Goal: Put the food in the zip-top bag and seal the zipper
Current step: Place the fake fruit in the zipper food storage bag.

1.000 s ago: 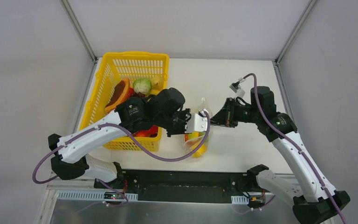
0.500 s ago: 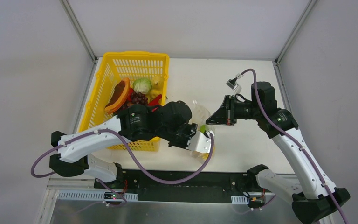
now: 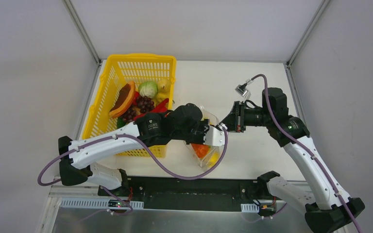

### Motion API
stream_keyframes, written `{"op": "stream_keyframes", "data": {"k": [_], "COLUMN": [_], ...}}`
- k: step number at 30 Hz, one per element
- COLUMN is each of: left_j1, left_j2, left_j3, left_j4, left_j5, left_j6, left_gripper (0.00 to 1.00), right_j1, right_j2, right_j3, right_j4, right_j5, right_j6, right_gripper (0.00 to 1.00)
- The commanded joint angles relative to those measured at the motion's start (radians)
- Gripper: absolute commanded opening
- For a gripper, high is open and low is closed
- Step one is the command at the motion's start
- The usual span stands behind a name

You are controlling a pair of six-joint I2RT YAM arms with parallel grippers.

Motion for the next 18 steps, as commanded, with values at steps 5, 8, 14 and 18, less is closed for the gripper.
{"op": "stream_keyframes", "data": {"k": [5, 8, 14, 18], "left_j1": [0.026, 0.032, 0.043, 0.047], "left_j2": [-0.024, -0.075, -0.197, -0.239], "left_j3": [-0.084, -0.087, -0.122, -0.130], "left_j4": [0.167, 0.186, 0.261, 0.263], "left_j5": [-0.039, -0.083, -0.059, -0.061], "left_j6": [-0.128, -0.219, -0.296, -0.335], "left_gripper": [0.23, 0.56, 0.76, 0.76], "right_j1": [-0.004, -0.003, -0.003, -0.003], "right_j2": [-0.018, -0.008, 0.011, 0.009], "right_j3": [0.003, 0.008, 0.005, -0.027], "right_j4": [0.056, 0.025, -0.036, -0.042], "right_j5": [0.007, 0.076, 0.270, 0.308], "right_j6": [0.017, 0.011, 0.010, 0.015], "right_gripper": [0.00, 0.00, 0.00, 0.00]}}
